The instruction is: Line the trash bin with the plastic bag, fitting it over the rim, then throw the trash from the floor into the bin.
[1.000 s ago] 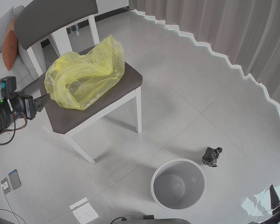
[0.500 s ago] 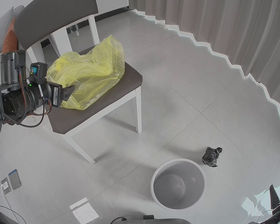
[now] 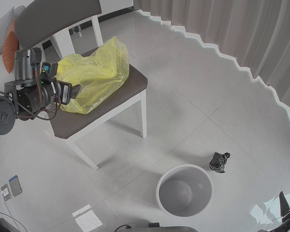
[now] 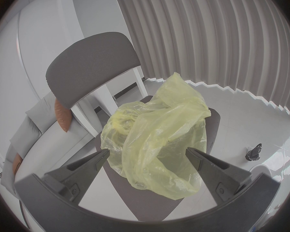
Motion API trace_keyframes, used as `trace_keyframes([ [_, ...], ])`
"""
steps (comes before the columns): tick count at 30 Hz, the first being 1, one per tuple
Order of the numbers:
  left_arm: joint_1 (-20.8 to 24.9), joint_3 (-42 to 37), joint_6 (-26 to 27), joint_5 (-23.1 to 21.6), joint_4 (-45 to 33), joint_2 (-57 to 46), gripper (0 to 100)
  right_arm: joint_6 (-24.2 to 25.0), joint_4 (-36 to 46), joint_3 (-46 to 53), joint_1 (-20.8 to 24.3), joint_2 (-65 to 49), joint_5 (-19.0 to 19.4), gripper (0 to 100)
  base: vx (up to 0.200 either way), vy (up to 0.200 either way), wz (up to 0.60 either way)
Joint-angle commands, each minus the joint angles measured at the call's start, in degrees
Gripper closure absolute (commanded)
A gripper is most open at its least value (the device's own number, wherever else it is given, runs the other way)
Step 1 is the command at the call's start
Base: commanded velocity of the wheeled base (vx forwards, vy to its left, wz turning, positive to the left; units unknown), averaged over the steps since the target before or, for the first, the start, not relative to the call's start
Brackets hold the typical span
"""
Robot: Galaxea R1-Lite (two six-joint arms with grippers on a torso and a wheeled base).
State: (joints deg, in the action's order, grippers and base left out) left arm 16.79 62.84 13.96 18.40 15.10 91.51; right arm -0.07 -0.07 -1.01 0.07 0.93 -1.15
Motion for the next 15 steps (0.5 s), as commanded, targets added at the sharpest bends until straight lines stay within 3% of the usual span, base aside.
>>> trace_keyframes([
  [1,0.09,1.05,0.02,0.15,-0.07,2.18,0,-0.01,-0.01,1.01,0.01,-0.49,0.0,0,0.0,0.0,0.0],
  [15,-1.85,0.79,-0.07,1.73,0.01,4.02,0,-0.37,0.07,1.01,0.01,-0.49,-0.08,0,0.0,0.0,0.0],
])
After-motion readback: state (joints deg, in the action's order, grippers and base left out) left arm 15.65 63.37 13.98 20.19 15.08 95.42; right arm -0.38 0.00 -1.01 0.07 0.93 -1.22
